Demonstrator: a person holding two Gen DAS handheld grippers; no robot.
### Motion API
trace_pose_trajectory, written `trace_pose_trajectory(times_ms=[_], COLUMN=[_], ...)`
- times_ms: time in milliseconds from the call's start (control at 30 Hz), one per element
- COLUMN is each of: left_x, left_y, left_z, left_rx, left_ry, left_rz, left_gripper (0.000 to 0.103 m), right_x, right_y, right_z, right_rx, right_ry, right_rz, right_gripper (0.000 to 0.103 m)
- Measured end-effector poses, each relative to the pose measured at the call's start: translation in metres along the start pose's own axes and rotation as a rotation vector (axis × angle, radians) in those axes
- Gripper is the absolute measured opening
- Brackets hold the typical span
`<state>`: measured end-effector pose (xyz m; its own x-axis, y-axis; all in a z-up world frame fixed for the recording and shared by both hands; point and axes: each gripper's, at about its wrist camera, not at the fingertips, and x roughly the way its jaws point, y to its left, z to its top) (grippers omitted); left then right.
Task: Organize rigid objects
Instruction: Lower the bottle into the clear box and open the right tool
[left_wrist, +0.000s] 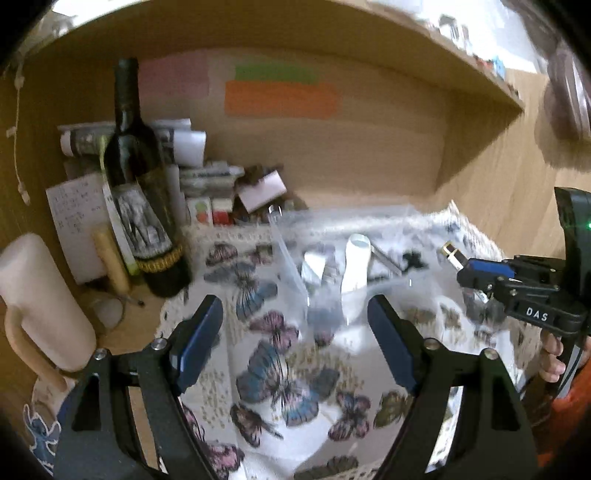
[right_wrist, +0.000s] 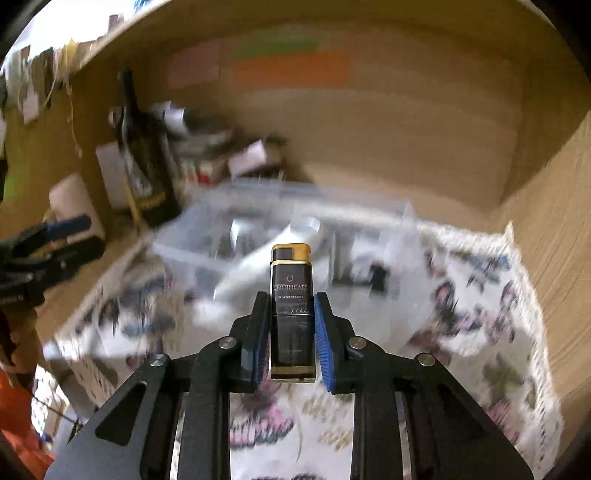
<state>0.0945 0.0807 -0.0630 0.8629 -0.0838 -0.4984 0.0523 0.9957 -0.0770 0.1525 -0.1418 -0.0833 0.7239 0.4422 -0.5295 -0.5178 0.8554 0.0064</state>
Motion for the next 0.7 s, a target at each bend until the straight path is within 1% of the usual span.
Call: trace_pose_trajectory(times_ms=[100,167,233,400,533,600,700], left_x=[-0.002,-0.003,-0.005,-0.009,-0.011,-0.013,-0.016], left_y=[-0.002,-0.002,-0.002,0.001,-0.003,-0.004,-0.005], left_z=[0.010,0.013,0.017,0.024,0.026,0.026,0.026], left_rx=[-0.013,-0.021,-0.032,-0.051,-0.038,-0.034,-0.038], left_ry=[-0.033,-0.049,-0.067,-0.099,-0.113,-0.120,-0.126], left_rz=[0.009,0.014,0.014,0.012,0.024,0.024,0.017], left_gripper=[0.081,0.081,0.081,0.081,0.081,0.081,0.081], right_x=[0.004,0.014,0.026,0.067,0.094,0.097,0.087], right_y=[-0.008,-0.013,-0.022,-0.035,-0.029,-0.027,-0.024], right_z=[0.018,0.029,0.034,0.035,0.029,0.028,0.028], right_rx=[0.009,0.014,0.020,0.050,0.039,0.025,0.015], right_ry=[-0.030,-0.028,-0.007,0.078,0.149,0.162,0.134], right_rz=[-0.015,-0.024,-0.035,-0.043,-0.034,-0.034,-0.032], right_gripper=[0.022,0.022,0.022,0.022,0.022,0.023,0.028])
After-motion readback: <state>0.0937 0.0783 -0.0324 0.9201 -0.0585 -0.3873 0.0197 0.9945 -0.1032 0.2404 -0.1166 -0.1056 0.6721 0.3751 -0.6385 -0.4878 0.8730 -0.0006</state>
